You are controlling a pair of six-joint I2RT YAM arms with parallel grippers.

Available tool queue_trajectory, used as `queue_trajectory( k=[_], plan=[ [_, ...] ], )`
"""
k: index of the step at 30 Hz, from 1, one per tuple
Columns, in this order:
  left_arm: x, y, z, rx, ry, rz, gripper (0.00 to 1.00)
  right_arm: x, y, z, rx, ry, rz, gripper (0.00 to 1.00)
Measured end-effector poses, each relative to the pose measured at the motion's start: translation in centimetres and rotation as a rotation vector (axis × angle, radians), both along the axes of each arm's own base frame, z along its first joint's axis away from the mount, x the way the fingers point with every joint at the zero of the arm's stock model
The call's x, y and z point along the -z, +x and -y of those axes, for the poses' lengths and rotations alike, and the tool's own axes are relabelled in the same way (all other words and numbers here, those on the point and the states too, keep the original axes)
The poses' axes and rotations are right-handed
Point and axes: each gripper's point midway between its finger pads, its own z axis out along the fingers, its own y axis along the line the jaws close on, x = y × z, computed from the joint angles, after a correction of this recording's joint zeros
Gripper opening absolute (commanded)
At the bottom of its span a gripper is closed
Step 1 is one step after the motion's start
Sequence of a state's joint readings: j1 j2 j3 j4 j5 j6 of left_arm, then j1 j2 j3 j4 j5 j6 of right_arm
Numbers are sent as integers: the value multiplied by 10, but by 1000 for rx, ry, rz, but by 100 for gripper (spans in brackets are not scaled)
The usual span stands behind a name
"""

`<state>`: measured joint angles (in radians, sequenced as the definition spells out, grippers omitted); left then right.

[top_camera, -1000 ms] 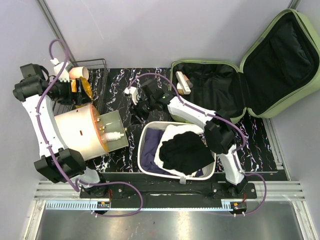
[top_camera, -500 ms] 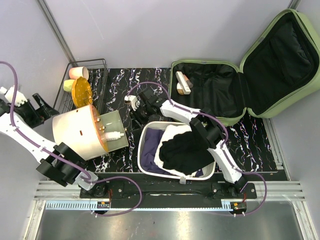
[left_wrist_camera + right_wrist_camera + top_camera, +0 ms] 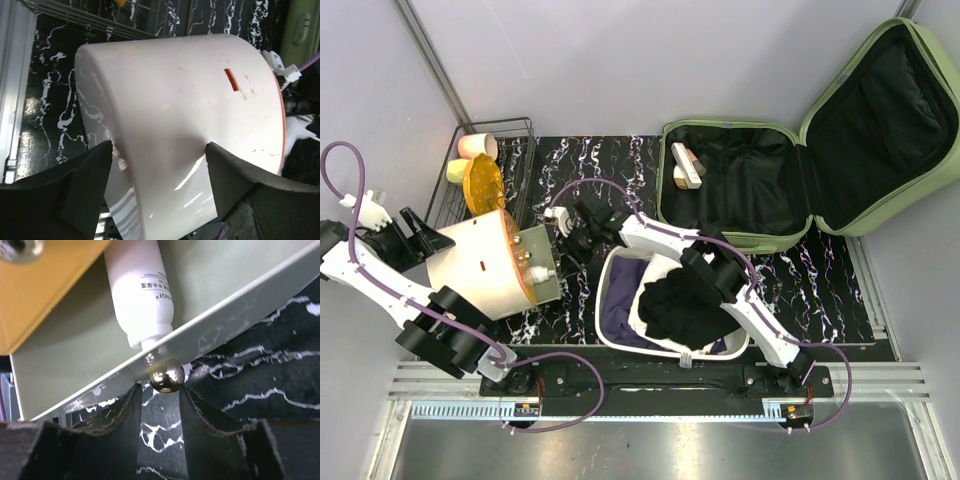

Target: Open, take out, and arrange the luggage

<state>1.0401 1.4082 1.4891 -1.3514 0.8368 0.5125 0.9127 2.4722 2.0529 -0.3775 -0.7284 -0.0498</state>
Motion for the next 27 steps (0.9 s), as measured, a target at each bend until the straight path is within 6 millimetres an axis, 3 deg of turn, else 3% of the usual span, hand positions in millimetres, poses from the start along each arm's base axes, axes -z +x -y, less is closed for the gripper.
queue_trajectory(
  k=[6, 14, 24, 27],
  plan=[
    [0, 2, 3, 16, -20, 37, 64, -7, -10, -30, -16, 66, -14, 44],
    [0, 4, 2, 24, -13, 52, 53, -9, -12, -53, -14, 155, -46, 47],
    [0, 10, -4, 32, -10, 75, 49, -28, -13, -76, -7, 300, -142, 51],
    [0, 14, -6, 39, -4, 83, 49, -27, -12, -75, -1, 309, -163, 58]
  ],
)
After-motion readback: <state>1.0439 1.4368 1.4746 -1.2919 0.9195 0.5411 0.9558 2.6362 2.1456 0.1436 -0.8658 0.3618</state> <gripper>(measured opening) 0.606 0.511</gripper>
